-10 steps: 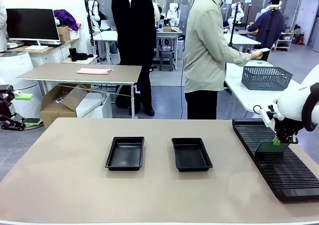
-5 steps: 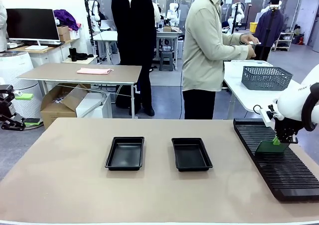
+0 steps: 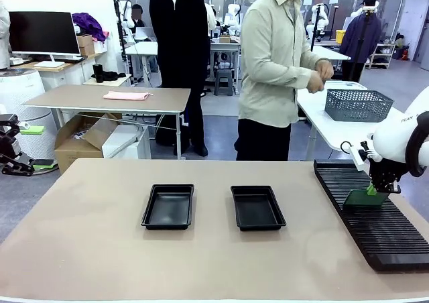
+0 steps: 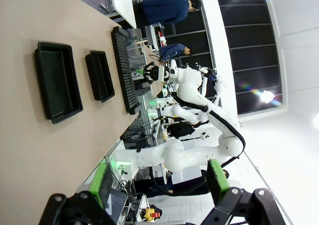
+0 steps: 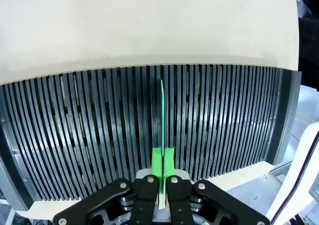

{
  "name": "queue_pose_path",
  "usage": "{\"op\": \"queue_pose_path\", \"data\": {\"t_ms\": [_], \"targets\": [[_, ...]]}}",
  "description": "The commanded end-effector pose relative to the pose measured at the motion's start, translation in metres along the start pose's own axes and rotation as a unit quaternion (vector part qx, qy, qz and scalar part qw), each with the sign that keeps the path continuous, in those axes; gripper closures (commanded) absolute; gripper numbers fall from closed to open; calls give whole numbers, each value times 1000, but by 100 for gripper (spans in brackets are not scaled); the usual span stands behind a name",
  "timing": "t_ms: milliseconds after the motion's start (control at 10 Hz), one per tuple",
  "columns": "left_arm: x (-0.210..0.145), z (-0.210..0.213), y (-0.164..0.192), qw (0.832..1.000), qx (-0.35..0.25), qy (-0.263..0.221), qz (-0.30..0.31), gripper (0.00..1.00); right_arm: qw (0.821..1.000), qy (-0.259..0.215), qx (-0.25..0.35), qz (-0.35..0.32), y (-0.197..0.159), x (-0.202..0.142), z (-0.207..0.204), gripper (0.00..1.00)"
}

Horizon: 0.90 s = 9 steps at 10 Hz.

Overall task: Inspect and transfer BCBs to ESD trays.
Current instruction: Pick up the Blank PCB from the PCB Rack and place it in the left ESD tray.

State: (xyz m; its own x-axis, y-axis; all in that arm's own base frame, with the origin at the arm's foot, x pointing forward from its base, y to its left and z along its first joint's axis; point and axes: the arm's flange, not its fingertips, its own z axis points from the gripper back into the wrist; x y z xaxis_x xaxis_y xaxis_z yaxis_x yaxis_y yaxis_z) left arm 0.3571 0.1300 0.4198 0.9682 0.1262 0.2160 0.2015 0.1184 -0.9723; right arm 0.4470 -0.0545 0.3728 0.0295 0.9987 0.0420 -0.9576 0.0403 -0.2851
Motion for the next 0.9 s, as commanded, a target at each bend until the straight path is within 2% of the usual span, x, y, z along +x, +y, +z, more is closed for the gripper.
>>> {"op": "queue_pose_path", "data": {"t_ms": [0,600,800], "targets": [[1,0,-1,1000,-3,-4,-1,0,1000,0,0,2,0,0,0,100],[1,0,-1,1000,-3,-4,-1,0,1000,0,0,0,0,0,0,98],[1,0,-1,1000,-3,-4,-1,0,1000,1,-5,0,2,-2,17,98]]}}
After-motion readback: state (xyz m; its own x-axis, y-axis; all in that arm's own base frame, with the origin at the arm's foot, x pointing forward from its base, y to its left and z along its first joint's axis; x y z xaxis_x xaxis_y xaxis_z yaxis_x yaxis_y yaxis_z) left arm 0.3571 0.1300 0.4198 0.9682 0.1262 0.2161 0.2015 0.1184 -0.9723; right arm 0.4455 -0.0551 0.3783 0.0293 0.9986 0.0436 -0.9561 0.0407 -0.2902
